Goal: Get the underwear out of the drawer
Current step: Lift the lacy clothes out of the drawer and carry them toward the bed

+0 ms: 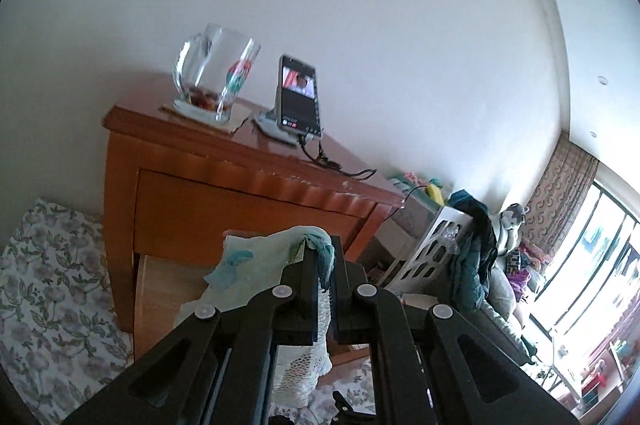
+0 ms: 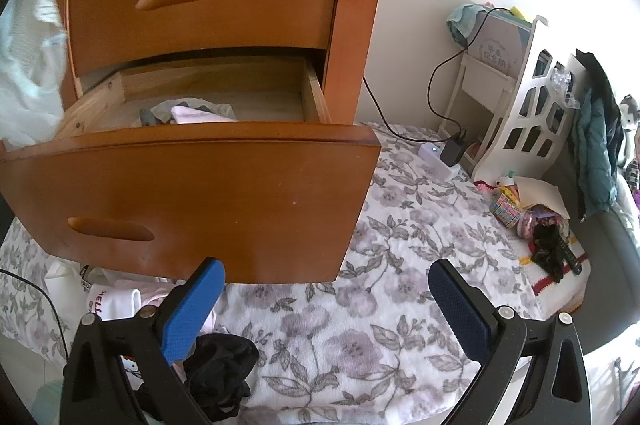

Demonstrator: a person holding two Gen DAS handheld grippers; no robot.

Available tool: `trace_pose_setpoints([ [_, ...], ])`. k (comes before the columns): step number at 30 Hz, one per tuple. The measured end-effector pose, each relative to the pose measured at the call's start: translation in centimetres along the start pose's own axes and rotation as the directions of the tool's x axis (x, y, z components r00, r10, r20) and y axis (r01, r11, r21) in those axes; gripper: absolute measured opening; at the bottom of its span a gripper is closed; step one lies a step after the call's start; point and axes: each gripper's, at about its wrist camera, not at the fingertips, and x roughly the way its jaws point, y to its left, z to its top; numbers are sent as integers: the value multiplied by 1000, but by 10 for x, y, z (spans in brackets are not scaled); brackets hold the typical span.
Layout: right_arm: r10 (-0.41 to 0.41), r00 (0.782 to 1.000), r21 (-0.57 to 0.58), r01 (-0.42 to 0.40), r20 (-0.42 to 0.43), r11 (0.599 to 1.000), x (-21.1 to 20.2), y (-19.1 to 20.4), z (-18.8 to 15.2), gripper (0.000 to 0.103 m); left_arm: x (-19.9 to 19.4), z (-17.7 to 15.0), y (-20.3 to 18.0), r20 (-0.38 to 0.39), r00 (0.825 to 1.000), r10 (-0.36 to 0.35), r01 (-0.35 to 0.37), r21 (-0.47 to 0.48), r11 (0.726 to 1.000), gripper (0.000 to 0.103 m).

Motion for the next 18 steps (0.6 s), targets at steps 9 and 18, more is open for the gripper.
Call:
trace_pose_setpoints([
  [9, -1, 1000, -4, 1, 15, 1000, -5, 2, 0, 103, -46, -12, -7, 43, 999, 26, -25, -10, 1000, 4],
  [18, -4, 1000, -13, 4, 21, 1000, -7, 3, 0, 103, -49, -39, -7, -30, 998, 52, -52, -6, 999, 4],
])
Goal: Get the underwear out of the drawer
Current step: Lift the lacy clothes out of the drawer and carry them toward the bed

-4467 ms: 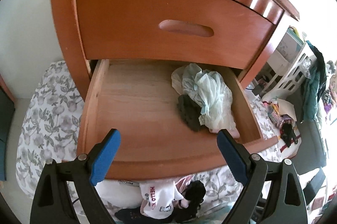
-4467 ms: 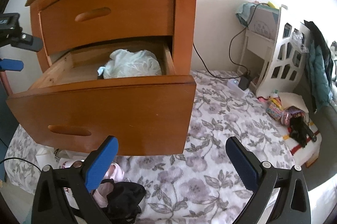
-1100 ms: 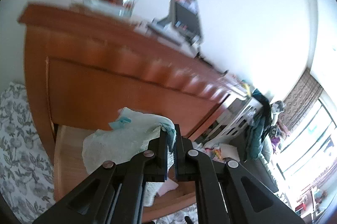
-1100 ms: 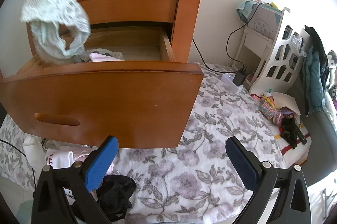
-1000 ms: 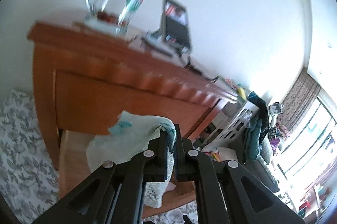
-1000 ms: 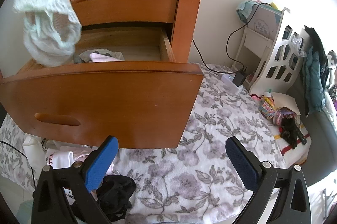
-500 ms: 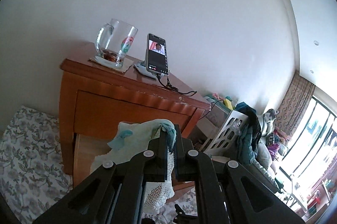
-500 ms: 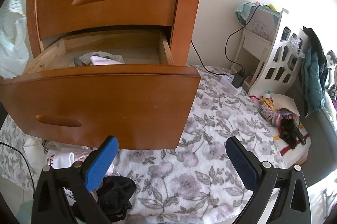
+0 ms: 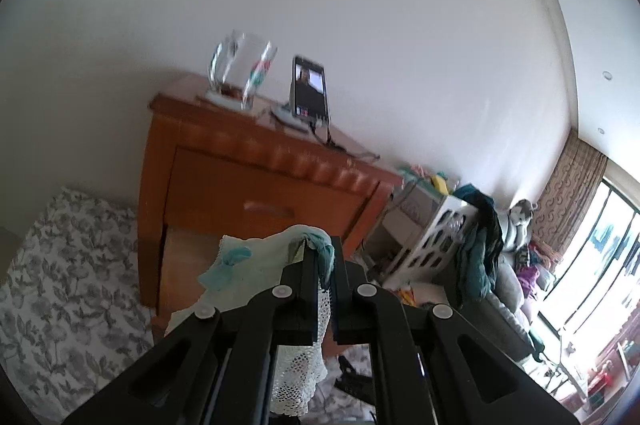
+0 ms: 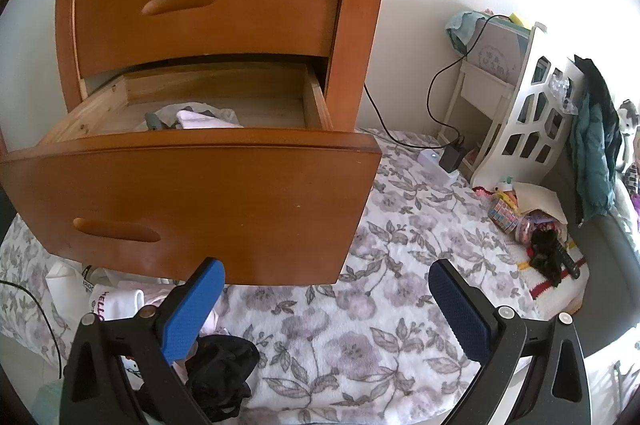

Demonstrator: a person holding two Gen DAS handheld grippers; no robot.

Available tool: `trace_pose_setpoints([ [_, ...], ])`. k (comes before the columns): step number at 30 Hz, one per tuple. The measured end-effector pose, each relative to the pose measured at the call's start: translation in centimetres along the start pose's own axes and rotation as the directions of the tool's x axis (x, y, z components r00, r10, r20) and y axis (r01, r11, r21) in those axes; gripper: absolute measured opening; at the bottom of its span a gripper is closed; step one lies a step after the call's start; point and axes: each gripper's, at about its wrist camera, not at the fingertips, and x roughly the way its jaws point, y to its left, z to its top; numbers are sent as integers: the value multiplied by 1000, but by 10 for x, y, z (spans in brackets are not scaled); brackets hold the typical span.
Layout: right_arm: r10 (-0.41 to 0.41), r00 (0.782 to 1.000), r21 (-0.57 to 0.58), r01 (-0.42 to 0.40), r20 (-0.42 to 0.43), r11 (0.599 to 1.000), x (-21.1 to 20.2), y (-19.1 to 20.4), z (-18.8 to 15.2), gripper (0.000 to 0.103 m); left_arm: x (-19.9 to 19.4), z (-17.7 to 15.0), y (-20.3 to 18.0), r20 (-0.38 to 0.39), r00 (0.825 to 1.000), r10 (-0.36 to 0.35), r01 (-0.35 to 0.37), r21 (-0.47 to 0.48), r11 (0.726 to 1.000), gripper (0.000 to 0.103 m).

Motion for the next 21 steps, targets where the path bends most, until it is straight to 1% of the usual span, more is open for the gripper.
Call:
trace_pose_setpoints([
  [3, 0, 1000, 0, 0, 0, 1000, 0, 0, 0, 103, 14, -14, 4, -65, 998, 6, -7, -13, 1000, 4],
  [5, 1, 1000, 2, -1, -1, 1000, 0, 0, 0, 103, 27, -26, 9, -120, 993, 9, -12, -29, 999, 4],
  [9, 4, 1000, 6, -4, -3, 1000, 0, 0, 0, 103, 53, -51, 18, -229, 973, 26, -40, -59, 997, 4],
  [12, 5, 1000, 7, -5, -3, 1000, 0, 0, 0, 103, 73, -68, 24, -306, 952, 30, -56, -75, 996, 4],
  [15, 7, 1000, 10, -7, -5, 1000, 1, -1, 0, 103, 89, -82, 25, -360, 932, 30, -59, -70, 996, 4],
  [18, 9, 1000, 12, -8, -8, 1000, 2, -1, -1, 103, 107, -97, 28, -417, 908, 29, -67, -75, 995, 4],
  [20, 9, 1000, 12, -9, -7, 1000, 2, -2, -1, 103, 119, -109, 30, -453, 890, 47, -90, -73, 993, 4],
  [21, 10, 1000, 13, -9, -8, 1000, 2, -2, -1, 103, 126, -117, 32, -474, 877, 73, -114, -59, 992, 4],
])
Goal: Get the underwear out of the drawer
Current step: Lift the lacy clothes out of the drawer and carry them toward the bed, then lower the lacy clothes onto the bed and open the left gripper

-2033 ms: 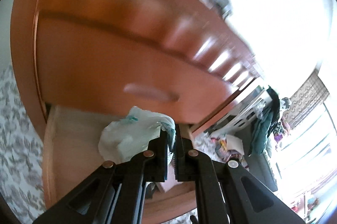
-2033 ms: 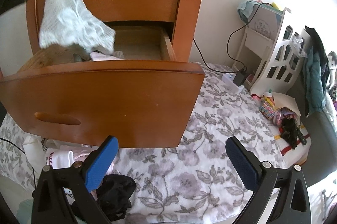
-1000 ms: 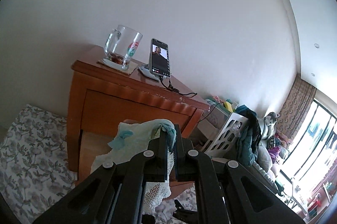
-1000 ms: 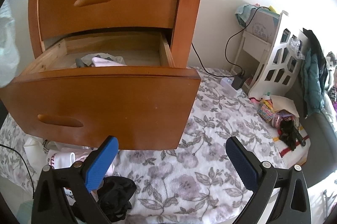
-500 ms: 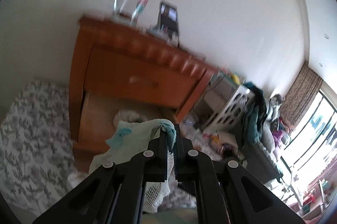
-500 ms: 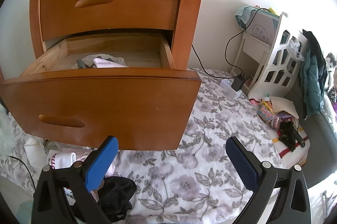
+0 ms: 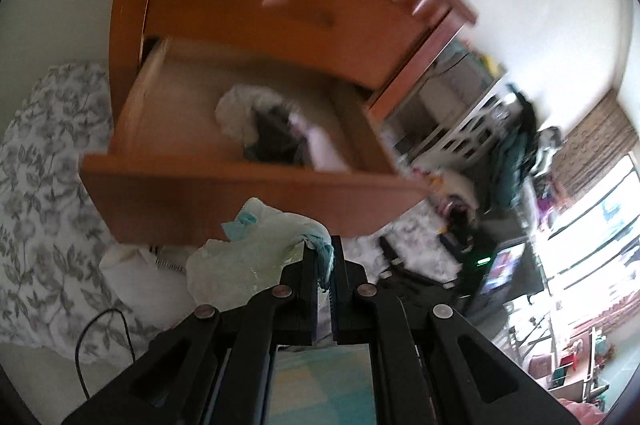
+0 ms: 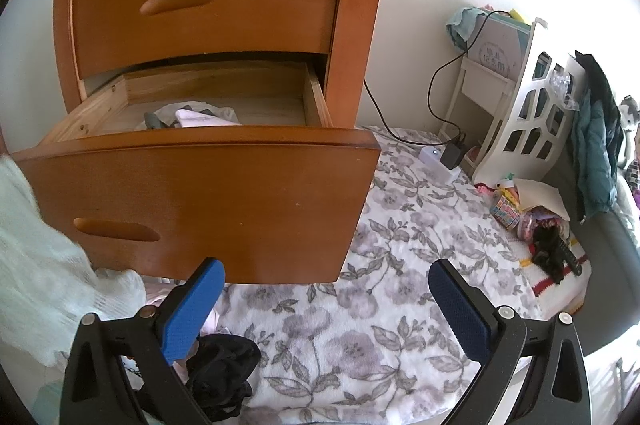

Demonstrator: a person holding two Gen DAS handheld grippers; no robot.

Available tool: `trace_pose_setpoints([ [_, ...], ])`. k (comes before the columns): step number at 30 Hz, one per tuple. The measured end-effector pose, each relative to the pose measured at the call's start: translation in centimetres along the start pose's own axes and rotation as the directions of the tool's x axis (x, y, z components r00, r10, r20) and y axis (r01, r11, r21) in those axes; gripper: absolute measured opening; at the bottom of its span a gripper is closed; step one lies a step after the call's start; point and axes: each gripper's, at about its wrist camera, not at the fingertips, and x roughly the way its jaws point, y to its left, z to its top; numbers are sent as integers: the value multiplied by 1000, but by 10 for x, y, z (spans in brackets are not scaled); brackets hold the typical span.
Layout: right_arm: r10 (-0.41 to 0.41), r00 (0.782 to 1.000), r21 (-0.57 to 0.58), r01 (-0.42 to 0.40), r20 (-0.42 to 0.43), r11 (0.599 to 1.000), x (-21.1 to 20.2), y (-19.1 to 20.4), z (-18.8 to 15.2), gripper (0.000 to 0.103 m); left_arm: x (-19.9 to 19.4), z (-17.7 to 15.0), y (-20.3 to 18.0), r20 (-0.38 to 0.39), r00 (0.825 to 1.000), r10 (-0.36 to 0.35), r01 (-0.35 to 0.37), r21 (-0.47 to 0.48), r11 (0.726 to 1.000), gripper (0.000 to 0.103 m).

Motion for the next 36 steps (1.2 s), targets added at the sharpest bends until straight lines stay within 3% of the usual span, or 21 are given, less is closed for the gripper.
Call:
trace_pose_setpoints([
  [6, 8, 1000, 8, -8, -8, 1000, 3, -2, -1, 103, 45, -14, 9, -70, 996, 63, -63, -3, 998, 4],
  [14, 12, 1000, 13, -12, -15, 1000, 4, -2, -1, 103, 91, -30, 30, -168, 970, 179, -180, 8, 984, 4],
  [22, 14, 1000, 14, -14, -17, 1000, 5, -3, -1, 103, 115, -39, 36, -209, 942, 261, -257, 49, 965, 4],
  [36, 13, 1000, 13, -13, -15, 1000, 5, -3, -1, 103, 149, -57, 44, -280, 909, 308, -300, 74, 951, 4],
])
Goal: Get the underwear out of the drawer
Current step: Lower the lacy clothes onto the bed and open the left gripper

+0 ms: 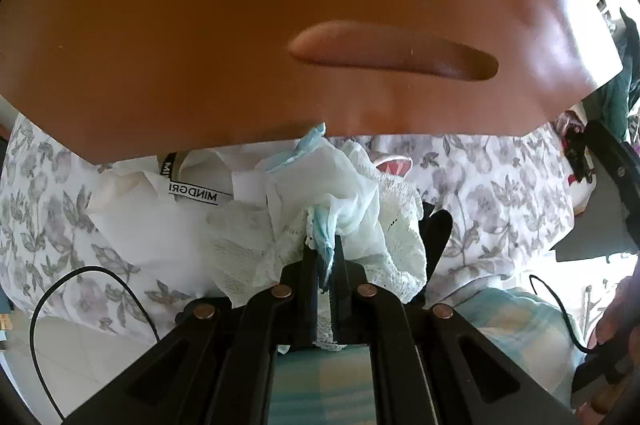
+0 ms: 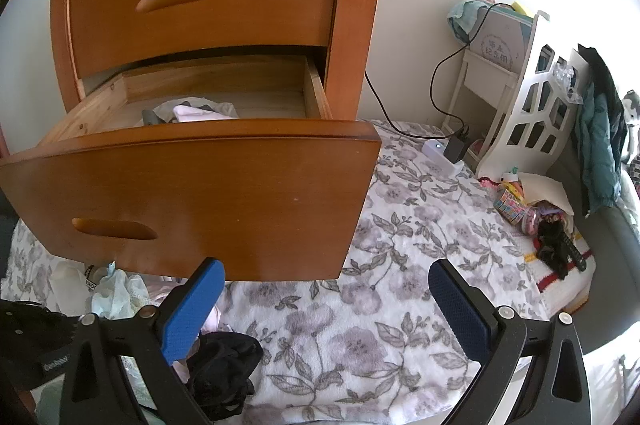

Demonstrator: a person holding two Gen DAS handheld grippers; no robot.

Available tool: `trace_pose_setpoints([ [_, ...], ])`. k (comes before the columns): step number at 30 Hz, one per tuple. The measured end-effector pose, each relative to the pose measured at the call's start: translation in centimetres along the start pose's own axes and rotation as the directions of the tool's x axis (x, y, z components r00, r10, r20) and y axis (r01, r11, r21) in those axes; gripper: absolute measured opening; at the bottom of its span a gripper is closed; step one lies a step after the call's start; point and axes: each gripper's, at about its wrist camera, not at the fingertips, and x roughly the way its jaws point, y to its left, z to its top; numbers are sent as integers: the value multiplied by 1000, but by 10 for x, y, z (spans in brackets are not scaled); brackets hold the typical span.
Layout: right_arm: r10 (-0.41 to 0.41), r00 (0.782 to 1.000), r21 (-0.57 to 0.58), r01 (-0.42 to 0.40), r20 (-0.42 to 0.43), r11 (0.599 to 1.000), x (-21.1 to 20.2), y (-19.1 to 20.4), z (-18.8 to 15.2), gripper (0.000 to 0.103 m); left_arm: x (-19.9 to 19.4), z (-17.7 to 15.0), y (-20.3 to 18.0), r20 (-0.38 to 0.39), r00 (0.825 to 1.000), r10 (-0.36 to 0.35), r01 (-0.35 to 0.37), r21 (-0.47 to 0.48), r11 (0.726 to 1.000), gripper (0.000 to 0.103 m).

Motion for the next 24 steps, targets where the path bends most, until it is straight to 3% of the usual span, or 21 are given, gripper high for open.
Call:
trace_pose_setpoints([
  [7, 0, 1000, -1, 0, 0, 1000, 0, 0, 0, 103, 2, -3, -3, -19, 1000, -5, 5, 5, 1000, 6],
  [9, 0, 1000, -1, 0, 0, 1000, 0, 0, 0, 103, 0, -3, -3, -18, 1000, -6, 6, 3, 1000, 13],
  [11, 0, 1000, 0, 0, -1, 1000, 0, 0, 0, 103, -4, -3, -3, -9, 1000, -5, 5, -1, 1000, 41],
  [13, 0, 1000, 1, 0, 0, 1000, 0, 0, 0, 103, -9, -2, -4, 2, 1000, -7, 7, -1, 1000, 51],
  [21, 0, 1000, 0, 0, 0, 1000, 0, 0, 0, 103, -25, 2, -3, 35, 999, -22, 23, -27, 999, 65],
  [24, -1, 1000, -1, 1, 0, 1000, 0, 0, 0, 103, -30, 3, 1, 44, 999, -28, 30, -47, 998, 76],
])
